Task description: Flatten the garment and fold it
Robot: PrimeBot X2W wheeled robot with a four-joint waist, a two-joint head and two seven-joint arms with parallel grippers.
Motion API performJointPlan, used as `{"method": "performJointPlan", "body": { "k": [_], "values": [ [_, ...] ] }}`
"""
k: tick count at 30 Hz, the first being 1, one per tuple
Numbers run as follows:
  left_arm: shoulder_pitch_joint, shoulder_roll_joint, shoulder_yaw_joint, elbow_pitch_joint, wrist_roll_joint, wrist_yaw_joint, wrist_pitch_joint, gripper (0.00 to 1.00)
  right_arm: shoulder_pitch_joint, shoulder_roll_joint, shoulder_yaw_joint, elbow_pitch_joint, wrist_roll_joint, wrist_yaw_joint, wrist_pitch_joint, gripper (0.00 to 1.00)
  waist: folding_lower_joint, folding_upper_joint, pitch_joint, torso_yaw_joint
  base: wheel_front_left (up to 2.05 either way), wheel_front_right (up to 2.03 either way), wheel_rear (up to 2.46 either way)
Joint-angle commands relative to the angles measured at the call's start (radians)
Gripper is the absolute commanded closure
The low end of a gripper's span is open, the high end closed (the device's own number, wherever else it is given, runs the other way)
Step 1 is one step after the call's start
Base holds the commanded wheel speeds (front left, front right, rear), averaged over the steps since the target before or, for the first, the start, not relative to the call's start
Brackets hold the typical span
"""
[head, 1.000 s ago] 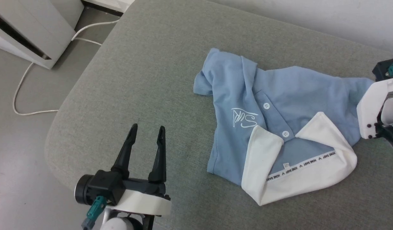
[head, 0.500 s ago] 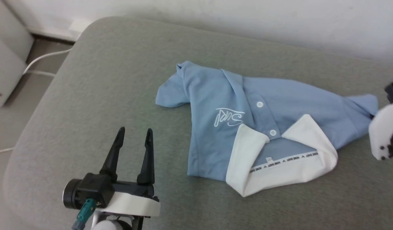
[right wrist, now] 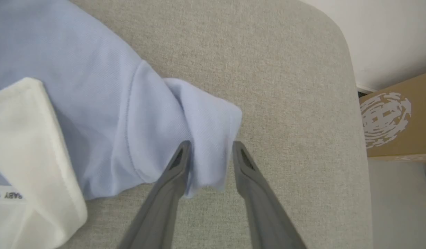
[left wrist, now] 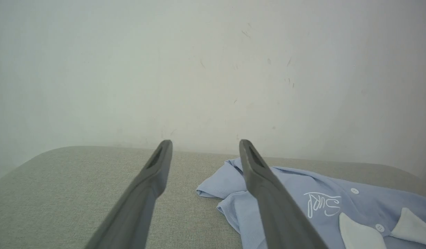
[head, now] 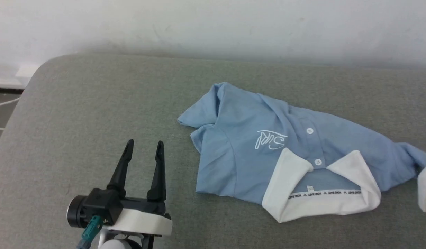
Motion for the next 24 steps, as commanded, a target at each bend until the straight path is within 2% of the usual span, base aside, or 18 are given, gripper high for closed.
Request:
{"method": "performJointPlan", "body": {
  "k": [1,8,13,18,24],
  "values": [
    [-0.004,-0.002,0.002,0.007,-0.004,-0.008,-0.005,0.0,0.005,0.014,0.004,-0.017,-0.002,-0.002,-0.034,0.0,0.0001,0.0,-0.014,-0.022,0.0,0.0,0.0],
    [0.011,-0.002,-0.009,0.082,-0.062,-0.028,-0.005,0.0,0.029,0.104,0.026,-0.15,0.033,-0.002,-0.289,0.0,0.0001,0.0,-0.028,-0.045,0.0,0.0,0.0],
    [-0.008,0.0,-0.03,0.174,-0.106,-0.046,0.028,0.0,0.093,0.218,-0.021,-0.293,0.053,-0.002,-0.503,0.0,0.0001,0.0,-0.014,-0.067,0.0,0.0,0.0],
    [-0.073,0.03,-0.06,0.22,-0.109,-0.056,0.216,0.0,0.178,0.36,-0.071,-0.419,0.026,-0.002,-0.665,0.0,0.0001,0.0,0.02,-0.103,0.0,0.0,0.0],
    [-0.181,0.069,-0.089,0.228,-0.097,-0.033,0.538,0.0,0.212,0.401,-0.033,-0.474,-0.015,-0.002,-0.704,0.0,0.0001,0.0,0.078,-0.158,0.0,0.0,0.0]
  ]
}}
